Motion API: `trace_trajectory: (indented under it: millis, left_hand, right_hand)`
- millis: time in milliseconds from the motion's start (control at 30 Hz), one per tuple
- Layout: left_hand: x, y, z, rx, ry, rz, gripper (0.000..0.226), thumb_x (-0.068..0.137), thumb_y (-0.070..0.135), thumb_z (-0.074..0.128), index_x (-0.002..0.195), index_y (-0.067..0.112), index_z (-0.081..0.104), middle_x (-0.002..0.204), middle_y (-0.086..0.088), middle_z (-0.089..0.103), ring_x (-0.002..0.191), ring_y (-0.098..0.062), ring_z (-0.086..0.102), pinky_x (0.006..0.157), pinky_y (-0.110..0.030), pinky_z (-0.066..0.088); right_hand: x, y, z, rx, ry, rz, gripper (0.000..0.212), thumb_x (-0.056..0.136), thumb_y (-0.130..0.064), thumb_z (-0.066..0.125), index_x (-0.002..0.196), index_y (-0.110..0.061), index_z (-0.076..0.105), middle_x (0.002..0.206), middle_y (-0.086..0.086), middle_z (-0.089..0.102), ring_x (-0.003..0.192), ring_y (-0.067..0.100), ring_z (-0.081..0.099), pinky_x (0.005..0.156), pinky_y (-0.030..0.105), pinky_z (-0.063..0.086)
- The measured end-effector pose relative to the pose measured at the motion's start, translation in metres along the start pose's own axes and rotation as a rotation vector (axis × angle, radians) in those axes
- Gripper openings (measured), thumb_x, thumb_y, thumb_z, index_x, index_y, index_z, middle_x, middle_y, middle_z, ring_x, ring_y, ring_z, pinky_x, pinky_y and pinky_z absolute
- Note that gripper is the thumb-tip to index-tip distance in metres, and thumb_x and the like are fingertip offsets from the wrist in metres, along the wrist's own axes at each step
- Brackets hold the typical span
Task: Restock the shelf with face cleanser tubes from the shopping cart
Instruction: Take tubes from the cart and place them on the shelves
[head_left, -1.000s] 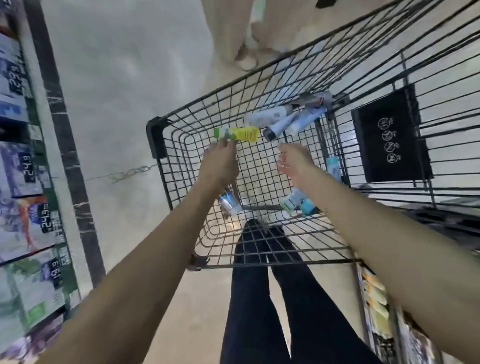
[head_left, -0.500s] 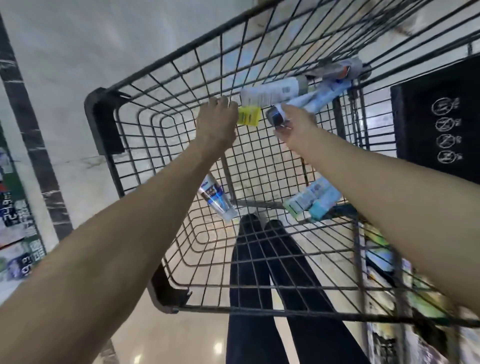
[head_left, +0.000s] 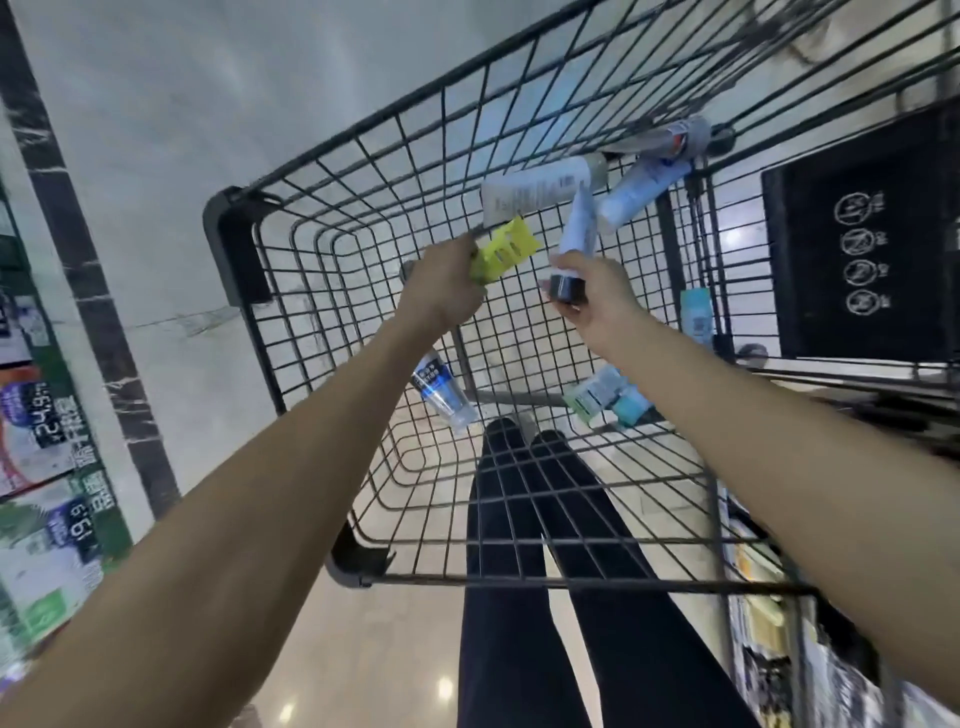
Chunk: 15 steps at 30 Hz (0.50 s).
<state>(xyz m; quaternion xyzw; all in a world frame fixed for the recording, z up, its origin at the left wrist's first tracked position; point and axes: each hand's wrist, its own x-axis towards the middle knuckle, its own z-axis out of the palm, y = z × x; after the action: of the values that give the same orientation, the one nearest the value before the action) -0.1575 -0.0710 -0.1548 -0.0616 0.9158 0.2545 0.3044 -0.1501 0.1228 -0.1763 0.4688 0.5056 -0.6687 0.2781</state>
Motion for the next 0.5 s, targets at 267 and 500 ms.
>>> trace_trajectory:
  millis: [267, 500]
  left_hand:
    - [-0.105, 0.059, -0.055, -0.885, -0.038, -0.263, 0.05, 0.081, 0.004, 0.077, 0.128, 0.01, 0.06, 0.108, -0.013, 0.074, 0.091, -0.028, 0.073, 0.061, -0.031, 0.056]
    - [-0.224, 0.137, -0.133, -1.127, 0.047, -0.175, 0.046, 0.085, -0.001, 0.071, 0.126, 0.006, 0.051, 0.113, -0.016, 0.07, 0.081, -0.027, 0.07, 0.061, -0.034, 0.052]
  right_hand:
    - [-0.138, -0.028, -0.013, -0.079, -0.085, -0.213, 0.049, 0.081, -0.006, 0.084, 0.121, -0.017, 0.057, 0.102, 0.006, 0.07, 0.084, 0.023, 0.066, 0.084, 0.044, 0.052]
    - [-0.282, -0.075, -0.037, 0.026, -0.198, -0.399, 0.047, 0.085, -0.004, 0.077, 0.124, -0.021, 0.056, 0.102, 0.004, 0.074, 0.087, 0.033, 0.069, 0.085, 0.043, 0.055]
